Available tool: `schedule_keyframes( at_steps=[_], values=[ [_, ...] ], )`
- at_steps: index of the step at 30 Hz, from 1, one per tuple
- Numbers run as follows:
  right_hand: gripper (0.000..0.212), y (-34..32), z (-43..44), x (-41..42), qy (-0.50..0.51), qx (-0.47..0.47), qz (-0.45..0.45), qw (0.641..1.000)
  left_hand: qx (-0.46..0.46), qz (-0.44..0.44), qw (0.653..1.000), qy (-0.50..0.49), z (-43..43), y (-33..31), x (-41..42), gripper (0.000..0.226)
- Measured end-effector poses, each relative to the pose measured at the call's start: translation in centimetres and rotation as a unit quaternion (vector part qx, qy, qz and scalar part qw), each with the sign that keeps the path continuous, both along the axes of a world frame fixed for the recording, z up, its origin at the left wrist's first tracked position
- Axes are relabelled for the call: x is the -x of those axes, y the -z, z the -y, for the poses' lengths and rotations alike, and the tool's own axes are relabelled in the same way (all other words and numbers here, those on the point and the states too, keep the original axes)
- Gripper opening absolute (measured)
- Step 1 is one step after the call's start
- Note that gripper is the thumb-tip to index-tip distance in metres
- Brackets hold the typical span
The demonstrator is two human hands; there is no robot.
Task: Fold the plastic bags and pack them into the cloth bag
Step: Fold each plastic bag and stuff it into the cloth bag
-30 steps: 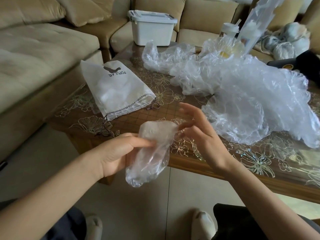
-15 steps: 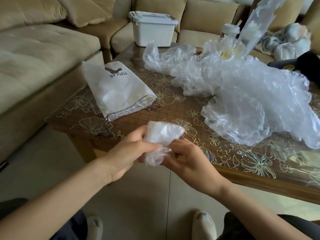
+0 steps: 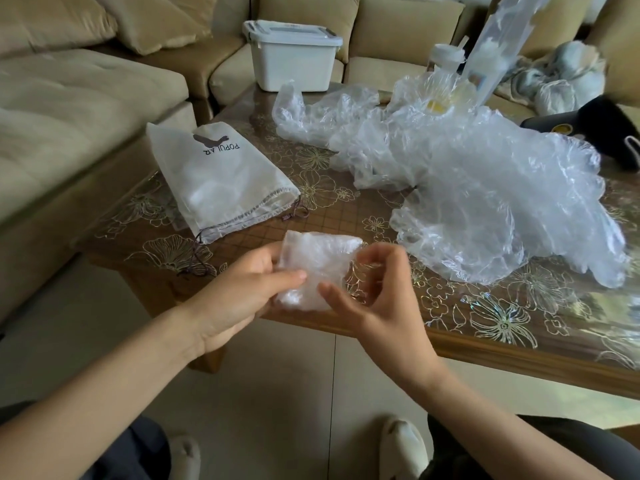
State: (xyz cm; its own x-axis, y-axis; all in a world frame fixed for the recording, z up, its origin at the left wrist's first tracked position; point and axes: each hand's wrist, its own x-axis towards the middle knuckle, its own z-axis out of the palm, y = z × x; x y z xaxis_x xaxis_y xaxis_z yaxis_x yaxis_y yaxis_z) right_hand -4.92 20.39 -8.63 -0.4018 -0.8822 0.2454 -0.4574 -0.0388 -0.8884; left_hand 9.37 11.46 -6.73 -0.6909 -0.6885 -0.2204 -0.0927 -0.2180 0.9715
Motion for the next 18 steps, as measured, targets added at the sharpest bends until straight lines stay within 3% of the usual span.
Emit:
schedule_keyframes(
  at_steps=[3, 6, 10, 14, 18],
  values=[
    [0.063, -0.8, 0.3, 0.9, -0.031, -0.062, 0.166, 0.984, -0.025, -0.013, 1.000, 0.011, 0.0, 0.0, 0.3, 0.029],
    [0.045, -0.9, 0.9, 1.6, -0.115, -0.102, 0.329, 0.932, -0.067, -0.046, 0.996, 0.022, -0.4, -0.1, 0.7, 0.029],
    [0.023, -0.6, 1.2, 1.6, -0.118, -0.086, 0.412, 0.899, -0.071, -0.056, 0.996, 0.014, -0.4, -0.3, 1.0, 0.020],
    [0.048, -1.2, 1.7, 1.8, -0.119, -0.080, 0.479, 0.866, -0.081, -0.098, 0.991, -0.028, -0.6, -0.4, 1.6, 0.022],
    [0.056, -2.0, 2.6, 2.6, -0.121, -0.081, 0.457, 0.878, -0.099, -0.129, 0.983, -0.085, -0.2, -0.3, 1.7, 0.042]
  ],
)
